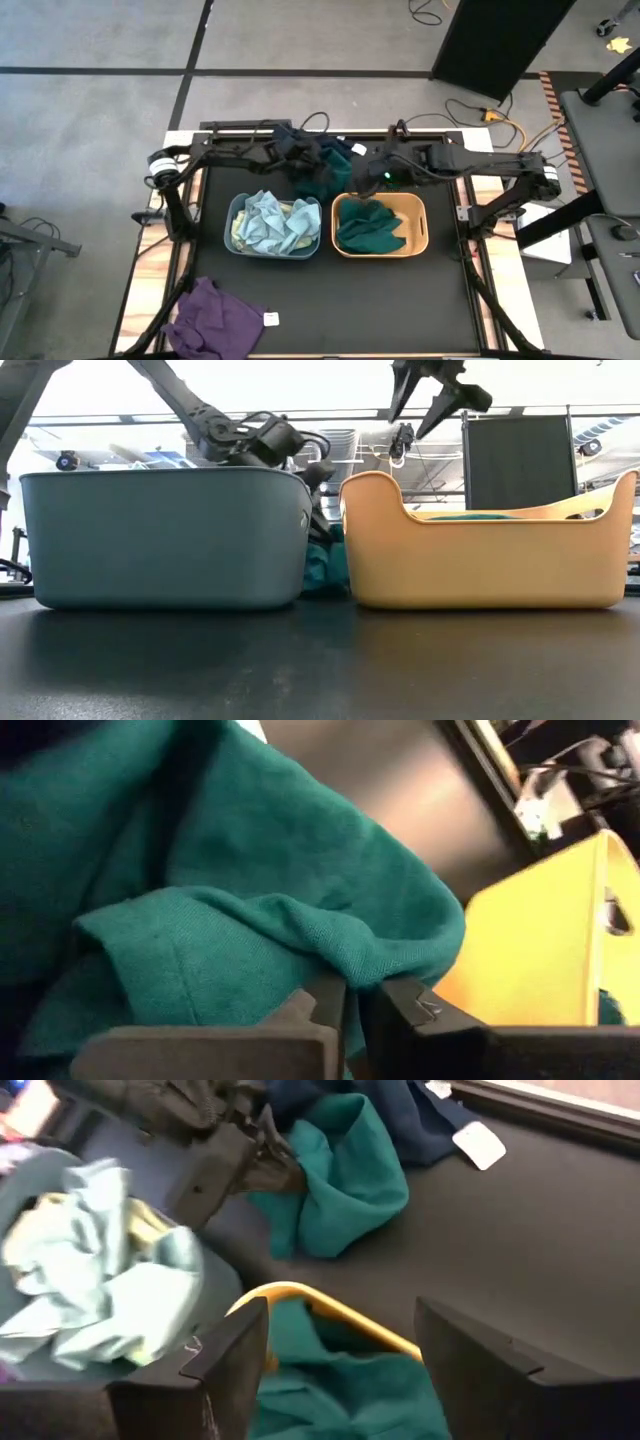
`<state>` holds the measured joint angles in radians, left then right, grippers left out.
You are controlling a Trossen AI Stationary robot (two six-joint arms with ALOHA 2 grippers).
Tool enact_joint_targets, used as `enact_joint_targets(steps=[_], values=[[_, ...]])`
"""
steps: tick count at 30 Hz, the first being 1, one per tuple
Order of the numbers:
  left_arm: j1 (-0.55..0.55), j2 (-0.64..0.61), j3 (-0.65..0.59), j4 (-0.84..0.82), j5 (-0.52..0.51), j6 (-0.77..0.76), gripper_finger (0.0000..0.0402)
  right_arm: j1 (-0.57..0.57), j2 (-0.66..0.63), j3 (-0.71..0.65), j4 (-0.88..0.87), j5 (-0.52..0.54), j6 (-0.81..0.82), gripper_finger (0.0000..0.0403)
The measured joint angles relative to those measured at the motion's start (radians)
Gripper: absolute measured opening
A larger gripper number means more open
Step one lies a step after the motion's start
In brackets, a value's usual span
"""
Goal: Sort towels by color in basket
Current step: Put the dark green towel into the yellow bin
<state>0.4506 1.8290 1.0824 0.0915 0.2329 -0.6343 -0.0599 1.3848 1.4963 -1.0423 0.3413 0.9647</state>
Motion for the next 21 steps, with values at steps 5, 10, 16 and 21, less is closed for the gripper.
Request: enact_joint_targets(steps=[5,10,16,21], values=[[-0.005,0.053,0.112,-0.125,-0.005,0.092,0.0058,-0.111,0.062,0.0,0.005,-0.101,-0.104,0.0238],[-0.005,0.035,0.232,-0.426,-0.054,0.277,0.0136,-0.218,0.155,-0.001,0.009,-0.253,-0.129,0.0238],[-0.004,-0.134,0.294,-0.731,-0.112,0.486,0.021,-0.305,0.288,-0.003,0.09,-0.291,-0.103,0.0238],[-0.005,-0.365,0.233,-0.834,-0.231,0.501,0.0236,-0.338,0.412,-0.003,0.263,-0.33,-0.114,0.0237]])
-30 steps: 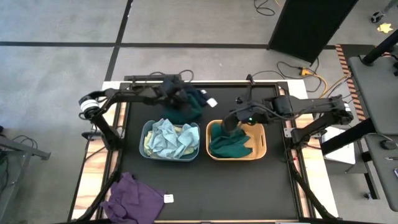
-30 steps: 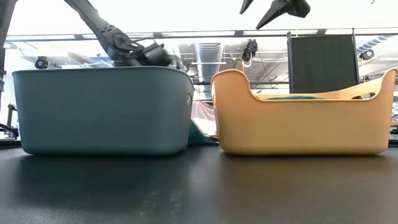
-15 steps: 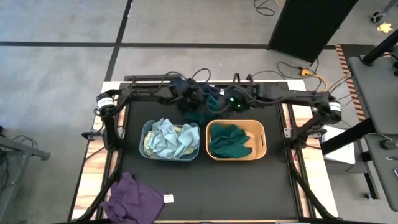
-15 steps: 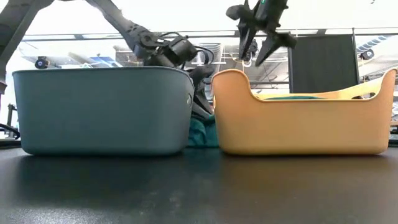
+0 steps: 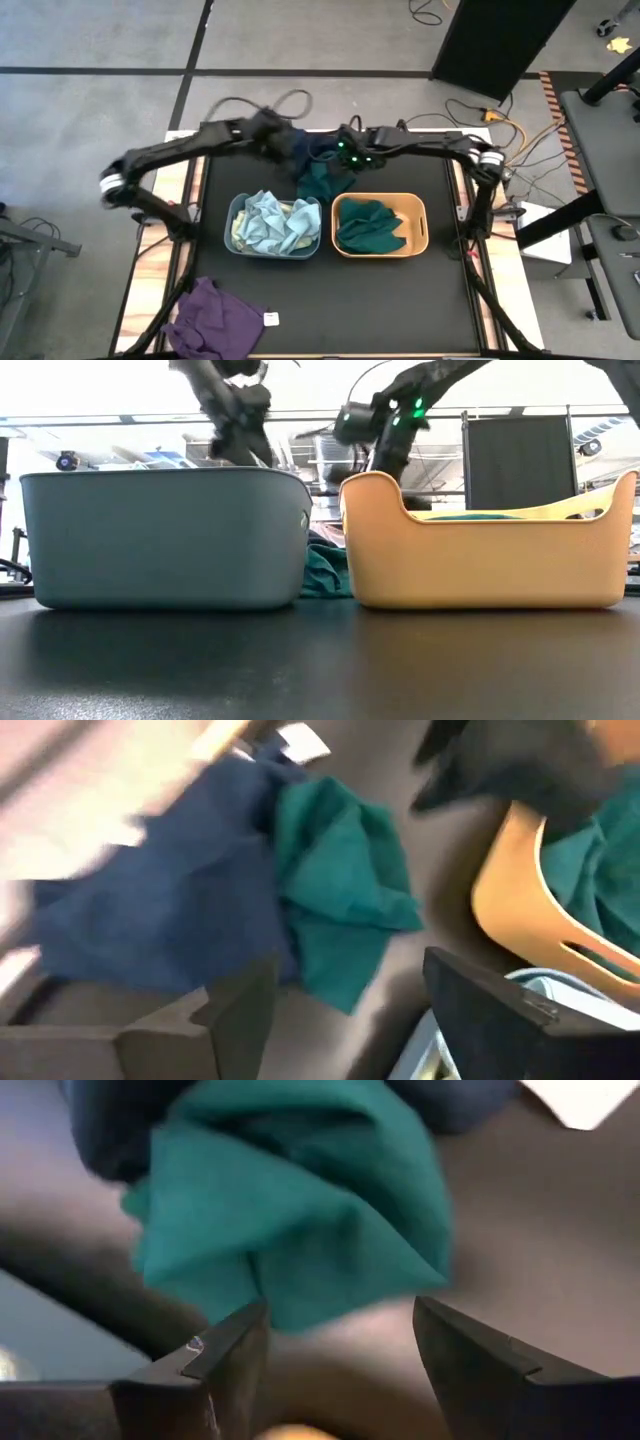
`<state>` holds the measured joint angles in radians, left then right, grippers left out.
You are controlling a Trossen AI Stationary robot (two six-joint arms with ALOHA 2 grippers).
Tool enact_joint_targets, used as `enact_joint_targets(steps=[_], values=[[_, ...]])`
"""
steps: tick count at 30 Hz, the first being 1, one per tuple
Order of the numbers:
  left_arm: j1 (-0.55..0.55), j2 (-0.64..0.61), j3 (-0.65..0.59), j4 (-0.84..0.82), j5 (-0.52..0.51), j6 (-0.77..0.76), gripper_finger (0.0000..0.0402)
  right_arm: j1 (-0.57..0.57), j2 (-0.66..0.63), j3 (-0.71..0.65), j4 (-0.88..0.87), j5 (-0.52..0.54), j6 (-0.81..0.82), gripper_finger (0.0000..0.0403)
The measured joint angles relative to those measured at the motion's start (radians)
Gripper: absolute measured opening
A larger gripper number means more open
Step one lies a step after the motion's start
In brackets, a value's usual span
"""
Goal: Sort towels by color in basket
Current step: Put the dark green towel into the yellow bin
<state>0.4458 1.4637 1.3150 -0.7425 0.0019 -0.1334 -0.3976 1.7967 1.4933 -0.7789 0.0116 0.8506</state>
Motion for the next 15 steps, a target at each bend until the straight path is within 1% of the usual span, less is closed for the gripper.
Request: enact_joint_targets(steps=[3,7,10,15], values=[[0.001,-0.148,-0.075,0.001,-0.046,-0.041,0.0238,-0.004,0.066,0.001,0.12,-0.019,0.079,0.0238],[0.0,-0.328,-0.192,0.015,-0.046,-0.113,0.0234,-0.002,0.112,0.002,0.24,-0.012,0.204,0.0237],[0.001,-0.442,-0.291,0.043,-0.047,-0.17,0.0231,-0.002,0.141,0.002,0.269,0.034,0.288,0.0237],[0.0,-0.584,-0.472,0.147,-0.046,-0.289,0.0228,-0.005,0.183,0.002,0.298,0.095,0.342,0.0237]])
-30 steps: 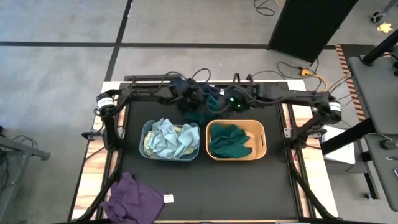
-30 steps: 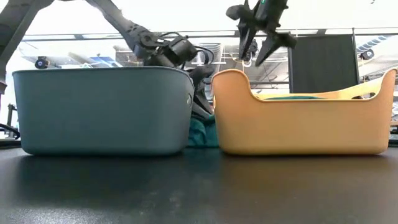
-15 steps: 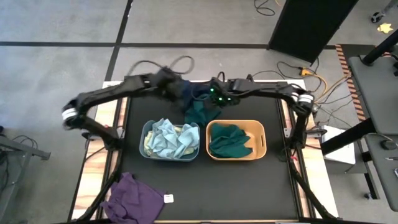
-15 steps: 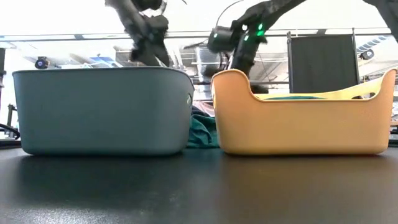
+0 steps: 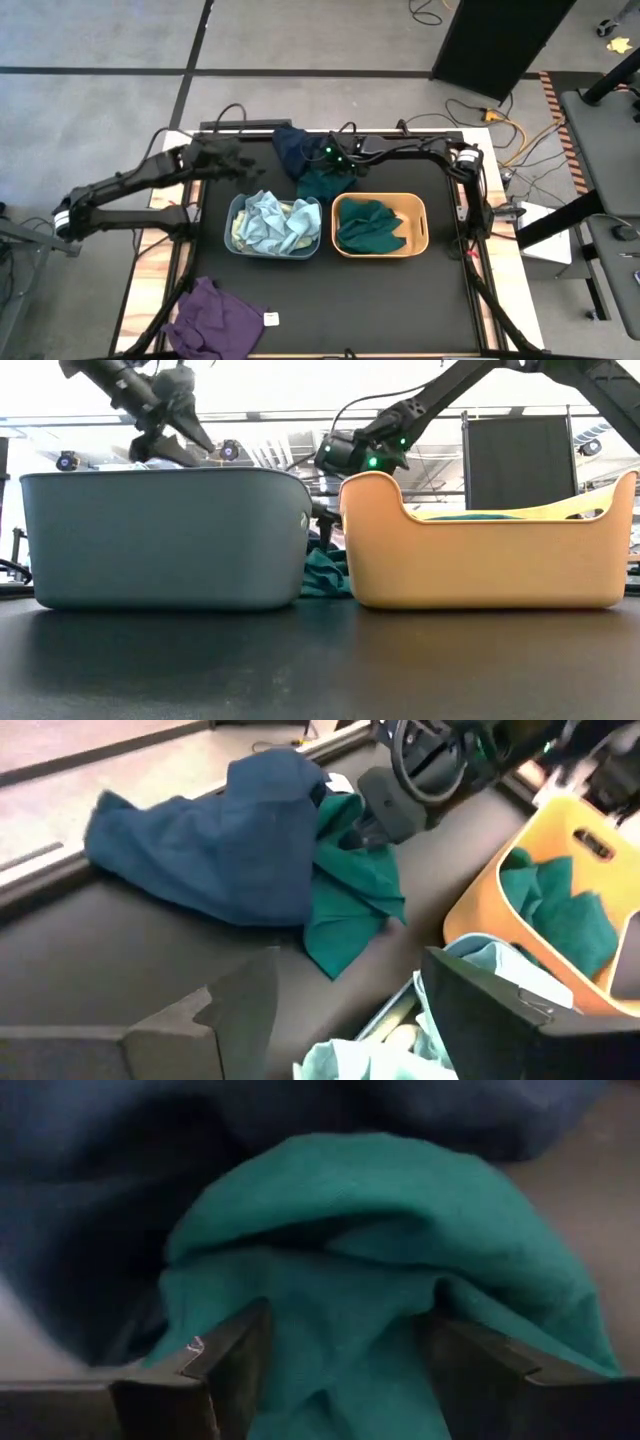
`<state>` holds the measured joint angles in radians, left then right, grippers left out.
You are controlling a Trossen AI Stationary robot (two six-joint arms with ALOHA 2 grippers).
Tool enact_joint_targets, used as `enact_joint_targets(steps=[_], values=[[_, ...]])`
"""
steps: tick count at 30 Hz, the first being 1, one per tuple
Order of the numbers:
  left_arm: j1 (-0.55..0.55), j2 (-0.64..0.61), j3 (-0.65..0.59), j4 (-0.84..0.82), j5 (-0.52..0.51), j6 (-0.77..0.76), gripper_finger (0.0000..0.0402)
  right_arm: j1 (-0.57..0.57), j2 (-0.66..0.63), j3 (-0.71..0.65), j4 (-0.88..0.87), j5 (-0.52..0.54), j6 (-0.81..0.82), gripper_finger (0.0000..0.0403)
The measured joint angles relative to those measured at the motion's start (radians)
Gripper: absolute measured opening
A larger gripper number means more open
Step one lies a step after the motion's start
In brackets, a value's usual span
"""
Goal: Sort towels by color in basket
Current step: Put the dark green towel into the yellow bin
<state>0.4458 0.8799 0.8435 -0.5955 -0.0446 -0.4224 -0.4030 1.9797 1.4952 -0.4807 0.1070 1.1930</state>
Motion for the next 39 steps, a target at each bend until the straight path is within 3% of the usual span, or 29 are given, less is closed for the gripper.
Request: enact_joint_targets(steps=[5,8,11,13,21,27,30,32,35,39], values=[[0.0,-0.093,-0.144,0.177,0.009,-0.095,0.0228,0.001,0.038,0.0,0.028,0.029,-0.077,0.0203],[0.0,-0.134,-0.19,0.304,0.01,-0.119,0.0228,0.005,0.034,0.0,0.022,0.073,-0.12,0.014],[0.0,-0.162,-0.204,0.389,0.011,-0.118,0.0228,0.006,0.017,0.0,0.018,0.096,-0.19,0.0049],[0.0,-0.181,-0.204,0.415,0.01,-0.11,0.0228,0.011,-0.017,0.003,0.011,0.109,-0.248,0.0023],[0.001,-0.23,-0.145,0.369,0.006,-0.01,0.0228,0.098,-0.283,0.034,0.027,0.099,-0.464,0.0009],[0.01,-0.233,-0.086,0.341,0.0,0.094,0.0228,0.228,-0.535,0.035,0.058,-0.102,-0.633,0.0009],[0.022,-0.227,-0.058,0.341,-0.026,0.112,0.0228,0.292,-0.654,0.035,0.031,-0.244,-0.578,0.0009],[0.029,-0.223,-0.039,0.338,-0.05,0.124,0.0228,0.337,-0.729,0.035,-0.018,-0.272,-0.526,0.0009],[0.044,-0.214,-0.006,0.34,-0.067,0.159,0.0228,0.403,-0.829,0.036,-0.164,-0.195,-0.456,0.0009],[0.054,-0.199,0.03,0.337,-0.07,0.178,0.0228,0.484,-0.931,0.036,-0.409,0.086,-0.342,0.0009]])
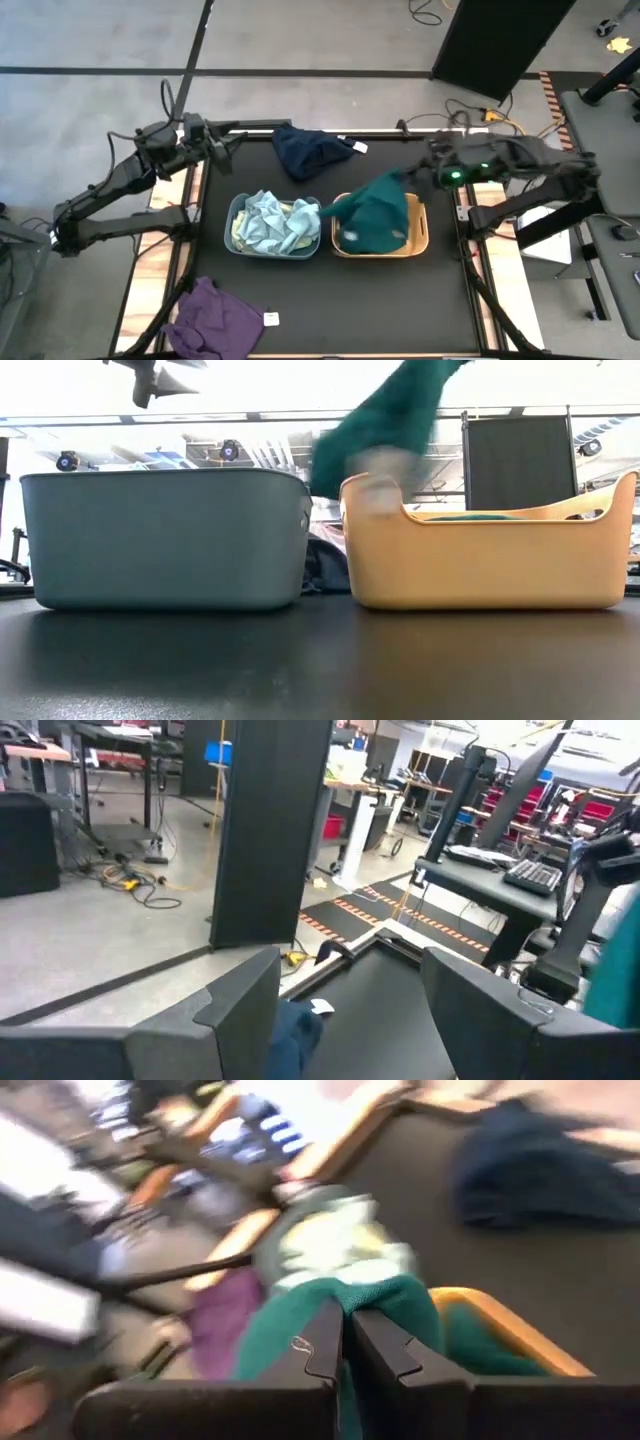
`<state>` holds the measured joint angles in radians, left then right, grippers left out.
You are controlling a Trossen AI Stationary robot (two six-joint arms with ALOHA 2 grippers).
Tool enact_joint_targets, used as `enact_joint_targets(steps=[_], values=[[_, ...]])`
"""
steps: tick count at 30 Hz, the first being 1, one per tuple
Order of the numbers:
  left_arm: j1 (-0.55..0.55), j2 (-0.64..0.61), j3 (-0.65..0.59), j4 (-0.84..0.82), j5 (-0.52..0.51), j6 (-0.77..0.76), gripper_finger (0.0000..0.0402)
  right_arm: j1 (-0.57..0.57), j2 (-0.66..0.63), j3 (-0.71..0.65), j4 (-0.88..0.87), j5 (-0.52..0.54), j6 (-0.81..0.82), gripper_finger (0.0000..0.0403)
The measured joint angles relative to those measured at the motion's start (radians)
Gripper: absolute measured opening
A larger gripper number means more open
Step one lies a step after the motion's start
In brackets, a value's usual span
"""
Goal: Sort towels by color in basket
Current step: Put the dark green towel into the yellow bin
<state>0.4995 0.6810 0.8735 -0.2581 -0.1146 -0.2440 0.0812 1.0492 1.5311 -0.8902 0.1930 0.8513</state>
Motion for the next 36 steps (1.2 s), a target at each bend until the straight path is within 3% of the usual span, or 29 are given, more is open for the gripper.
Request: enact_joint_targets(steps=[3,6,15,18,27,33,36], values=[[0.0,0.008,0.023,-0.024,0.0,0.0,0.0228,0.035,-0.055,0.0,-0.132,0.138,0.053,0.0009],[0.0,0.016,0.044,-0.084,0.0,0.001,0.0228,0.04,-0.079,0.0,-0.211,0.143,0.084,0.0009],[0.0,0.016,0.082,-0.196,-0.012,-0.001,0.0228,0.04,-0.035,-0.021,-0.291,-0.171,0.126,0.0009],[0.0,0.018,0.082,-0.195,-0.036,-0.011,0.0228,0.04,0.017,-0.051,-0.29,-0.219,0.125,0.0009],[0.0,0.043,0.082,-0.194,-0.058,-0.026,0.0228,0.038,0.229,-0.207,-0.299,-0.079,0.025,0.0009],[0.0,0.064,0.082,-0.187,-0.059,-0.026,0.0228,0.014,0.42,-0.242,-0.305,0.002,0.25,0.0009],[0.0,0.07,0.082,-0.185,-0.002,-0.024,0.0228,0.011,0.514,-0.243,-0.309,-0.002,0.384,0.001]])
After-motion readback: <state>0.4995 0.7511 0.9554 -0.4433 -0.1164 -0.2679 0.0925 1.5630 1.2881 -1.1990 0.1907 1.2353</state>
